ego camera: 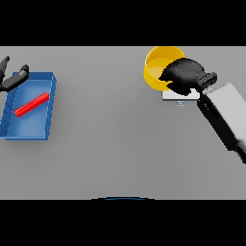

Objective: Pick up the red beaker and tilt it to pour out 1 green nut into yellow bowl. Pick up the yellow bowl and place it on the metallic measuring scale.

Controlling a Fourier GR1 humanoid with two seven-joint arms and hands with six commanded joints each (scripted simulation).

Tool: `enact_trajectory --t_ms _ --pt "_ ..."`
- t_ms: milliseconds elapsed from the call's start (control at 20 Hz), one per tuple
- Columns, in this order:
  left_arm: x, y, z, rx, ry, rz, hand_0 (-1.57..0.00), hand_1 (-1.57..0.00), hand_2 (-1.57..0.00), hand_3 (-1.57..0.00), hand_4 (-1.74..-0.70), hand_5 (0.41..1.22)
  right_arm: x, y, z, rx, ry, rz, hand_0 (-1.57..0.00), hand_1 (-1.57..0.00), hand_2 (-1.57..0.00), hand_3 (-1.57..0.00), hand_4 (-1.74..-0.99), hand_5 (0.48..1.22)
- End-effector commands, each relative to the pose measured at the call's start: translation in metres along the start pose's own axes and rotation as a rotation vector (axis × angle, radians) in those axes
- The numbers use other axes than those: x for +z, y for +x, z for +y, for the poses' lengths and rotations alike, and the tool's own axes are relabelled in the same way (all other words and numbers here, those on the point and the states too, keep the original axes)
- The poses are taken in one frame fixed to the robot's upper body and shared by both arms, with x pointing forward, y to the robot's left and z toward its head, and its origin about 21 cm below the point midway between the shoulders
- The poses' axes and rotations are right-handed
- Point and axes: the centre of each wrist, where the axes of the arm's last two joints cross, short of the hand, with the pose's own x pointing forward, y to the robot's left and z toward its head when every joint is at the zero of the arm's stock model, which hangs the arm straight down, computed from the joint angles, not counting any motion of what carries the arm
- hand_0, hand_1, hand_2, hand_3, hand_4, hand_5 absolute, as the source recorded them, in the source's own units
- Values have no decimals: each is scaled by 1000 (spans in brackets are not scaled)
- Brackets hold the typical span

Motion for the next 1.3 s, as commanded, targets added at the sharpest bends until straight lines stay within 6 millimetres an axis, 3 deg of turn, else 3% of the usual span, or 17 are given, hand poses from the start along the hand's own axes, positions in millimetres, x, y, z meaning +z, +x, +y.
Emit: enact_trajectory --t_ms 0,500,1050,1150,1200,1250 --pt "1 1 -1 0 -1 -1 1 1 1 1 -849 746 -1 -5 6 -4 -6 12 -1565 -1571 -1548 -1154 -1741 1221" --pt "3 4 -4 -6 3 43 1 1 1 1 -864 789 -10 -60 32 -82 -1 171 -1570 -1571 -1450 -1240 -1741 1221" --pt "3 4 -3 -16 -8 42 1 1 1 1 -844 783 -22 -66 56 -133 50 207 -1571 -1571 -1374 -1448 -1741 1221" --pt "2 8 -3 -28 -8 46 1 1 1 1 -838 779 -22 -65 60 -150 54 197 -1565 -1496 -1437 -1249 -1741 1221" --pt "3 10 -5 -28 -11 46 1 1 1 1 -836 775 -21 -66 60 -148 60 205 -1558 -1428 -1343 -1110 -1682 1221" --pt "2 8 -5 -18 -8 44 1 1 1 1 -837 773 -22 -66 59 -153 63 218 -1471 -1285 -1178 -959 -1632 1145"
